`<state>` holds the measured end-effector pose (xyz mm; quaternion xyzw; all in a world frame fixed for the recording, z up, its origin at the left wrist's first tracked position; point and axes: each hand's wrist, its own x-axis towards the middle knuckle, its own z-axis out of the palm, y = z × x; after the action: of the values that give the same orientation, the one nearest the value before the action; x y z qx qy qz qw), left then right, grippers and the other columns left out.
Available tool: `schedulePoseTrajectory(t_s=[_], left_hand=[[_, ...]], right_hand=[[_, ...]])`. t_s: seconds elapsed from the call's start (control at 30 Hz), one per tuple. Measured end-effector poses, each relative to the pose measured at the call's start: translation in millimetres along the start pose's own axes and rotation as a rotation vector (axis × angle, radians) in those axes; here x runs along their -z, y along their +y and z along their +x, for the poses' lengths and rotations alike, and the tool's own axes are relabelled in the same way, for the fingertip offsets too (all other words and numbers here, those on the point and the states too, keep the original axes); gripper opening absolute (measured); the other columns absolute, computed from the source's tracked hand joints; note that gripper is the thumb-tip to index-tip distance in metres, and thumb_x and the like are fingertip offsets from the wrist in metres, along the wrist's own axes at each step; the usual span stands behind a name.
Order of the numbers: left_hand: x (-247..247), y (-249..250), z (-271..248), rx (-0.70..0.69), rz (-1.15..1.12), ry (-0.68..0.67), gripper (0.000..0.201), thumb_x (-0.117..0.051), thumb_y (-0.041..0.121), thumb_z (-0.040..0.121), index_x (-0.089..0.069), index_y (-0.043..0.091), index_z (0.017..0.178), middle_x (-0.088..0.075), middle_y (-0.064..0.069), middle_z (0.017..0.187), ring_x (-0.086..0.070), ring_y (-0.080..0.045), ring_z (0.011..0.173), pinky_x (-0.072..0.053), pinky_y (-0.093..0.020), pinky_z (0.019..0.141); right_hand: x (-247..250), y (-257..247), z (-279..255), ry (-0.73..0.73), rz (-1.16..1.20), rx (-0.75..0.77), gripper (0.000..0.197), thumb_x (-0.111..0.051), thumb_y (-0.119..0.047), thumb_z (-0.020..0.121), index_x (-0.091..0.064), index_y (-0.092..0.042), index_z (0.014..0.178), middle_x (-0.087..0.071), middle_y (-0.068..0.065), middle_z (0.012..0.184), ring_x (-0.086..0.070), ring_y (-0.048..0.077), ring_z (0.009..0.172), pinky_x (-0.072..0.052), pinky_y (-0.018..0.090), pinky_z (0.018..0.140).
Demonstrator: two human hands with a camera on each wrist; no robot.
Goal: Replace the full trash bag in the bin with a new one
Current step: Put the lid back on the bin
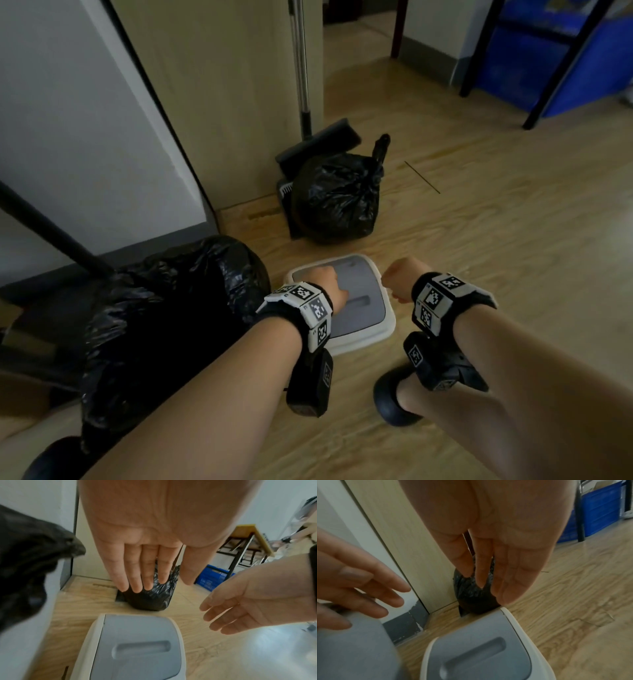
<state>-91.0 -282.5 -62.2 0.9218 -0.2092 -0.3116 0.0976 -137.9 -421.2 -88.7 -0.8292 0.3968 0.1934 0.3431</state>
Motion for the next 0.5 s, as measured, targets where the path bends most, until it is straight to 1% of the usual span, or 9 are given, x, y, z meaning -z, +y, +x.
schedulePoseTrajectory(t_s=[0.07, 0.13, 0.2, 0.23, 0.3, 0.33, 0.4, 0.47, 0.5], left_hand=[[-10, 2, 19, 0.055, -0.001, -0.035, 0.052, -0.049, 0.035, 0.094, -0.044, 0.006, 0.137, -0.044, -0.015, 0.143, -0.047, -0.03, 0.129, -0.041, -0.037, 0.106], [-21, 0, 40, 0.129, -0.006, -0.056, 0.071, -0.052, 0.05, 0.088, -0.038, 0.005, 0.141, -0.037, -0.018, 0.148, -0.043, -0.032, 0.133, -0.04, -0.038, 0.107], [-35, -3, 61, 0.197, 0.01, -0.059, 0.093, -0.05, 0.063, 0.081, -0.025, 0.003, 0.147, -0.027, -0.017, 0.155, -0.034, -0.032, 0.139, -0.034, -0.038, 0.112], [-43, -7, 73, 0.245, 0.018, -0.058, 0.098, -0.048, 0.065, 0.081, -0.017, 0.002, 0.15, -0.023, -0.016, 0.156, -0.03, -0.033, 0.141, -0.031, -0.038, 0.114], [-53, -13, 88, 0.346, -0.026, -0.048, 0.097, -0.05, 0.058, 0.085, -0.005, 0.002, 0.151, -0.023, -0.017, 0.155, -0.03, -0.034, 0.14, -0.031, -0.04, 0.114], [-60, -17, 97, 0.403, -0.079, -0.036, 0.096, -0.052, 0.054, 0.086, -0.003, 0.003, 0.151, -0.024, -0.019, 0.153, -0.032, -0.035, 0.138, -0.032, -0.041, 0.113], [-71, -24, 113, 0.466, -0.117, -0.037, 0.092, -0.051, 0.052, 0.088, -0.006, 0.002, 0.151, -0.024, -0.019, 0.154, -0.032, -0.036, 0.138, -0.03, -0.043, 0.114], [-82, -34, 128, 0.486, -0.132, -0.043, 0.087, -0.05, 0.052, 0.087, -0.016, 0.001, 0.15, -0.031, -0.02, 0.152, -0.036, -0.038, 0.137, -0.032, -0.045, 0.113], [-85, -38, 133, 0.5, -0.149, -0.054, 0.085, -0.051, 0.051, 0.086, -0.022, -0.001, 0.148, -0.037, -0.021, 0.148, -0.04, -0.038, 0.134, -0.034, -0.045, 0.111]], right_hand=[[-2, 9, 15, 0.011, -0.065, -0.012, 0.017, -0.045, -0.015, 0.093, -0.053, -0.003, 0.083, -0.055, 0.014, 0.085, -0.052, 0.026, 0.078, -0.042, 0.03, 0.068], [-5, 14, 29, -0.005, -0.089, -0.028, 0.016, -0.045, -0.017, 0.094, -0.056, -0.005, 0.097, -0.059, 0.016, 0.096, -0.057, 0.029, 0.087, -0.044, 0.03, 0.072], [-11, 18, 46, 0.006, -0.056, -0.021, 0.034, -0.048, -0.018, 0.094, -0.049, -0.005, 0.125, -0.059, 0.018, 0.118, -0.058, 0.033, 0.105, -0.045, 0.032, 0.076], [-14, 20, 54, -0.005, -0.041, -0.035, 0.043, -0.05, -0.018, 0.093, -0.043, -0.006, 0.133, -0.056, 0.018, 0.125, -0.057, 0.033, 0.11, -0.045, 0.032, 0.075], [-20, 20, 70, -0.048, -0.019, -0.052, 0.053, -0.052, -0.019, 0.091, -0.035, -0.008, 0.14, -0.052, 0.018, 0.131, -0.056, 0.034, 0.113, -0.043, 0.031, 0.074], [-24, 21, 78, -0.07, -0.012, -0.06, 0.056, -0.053, -0.019, 0.091, -0.032, -0.008, 0.142, -0.051, 0.018, 0.133, -0.055, 0.034, 0.115, -0.044, 0.032, 0.075], [-31, 22, 93, -0.101, -0.005, -0.079, 0.06, -0.053, -0.021, 0.092, -0.027, -0.008, 0.144, -0.047, 0.017, 0.138, -0.052, 0.034, 0.121, -0.045, 0.036, 0.083], [-37, 24, 105, -0.131, -0.003, -0.095, 0.062, -0.054, -0.023, 0.092, -0.025, -0.007, 0.145, -0.044, 0.017, 0.141, -0.049, 0.034, 0.125, -0.044, 0.038, 0.089], [-40, 25, 109, -0.146, 0.0, -0.098, 0.063, -0.054, -0.023, 0.092, -0.025, -0.007, 0.145, -0.044, 0.016, 0.141, -0.048, 0.033, 0.125, -0.044, 0.038, 0.089]])
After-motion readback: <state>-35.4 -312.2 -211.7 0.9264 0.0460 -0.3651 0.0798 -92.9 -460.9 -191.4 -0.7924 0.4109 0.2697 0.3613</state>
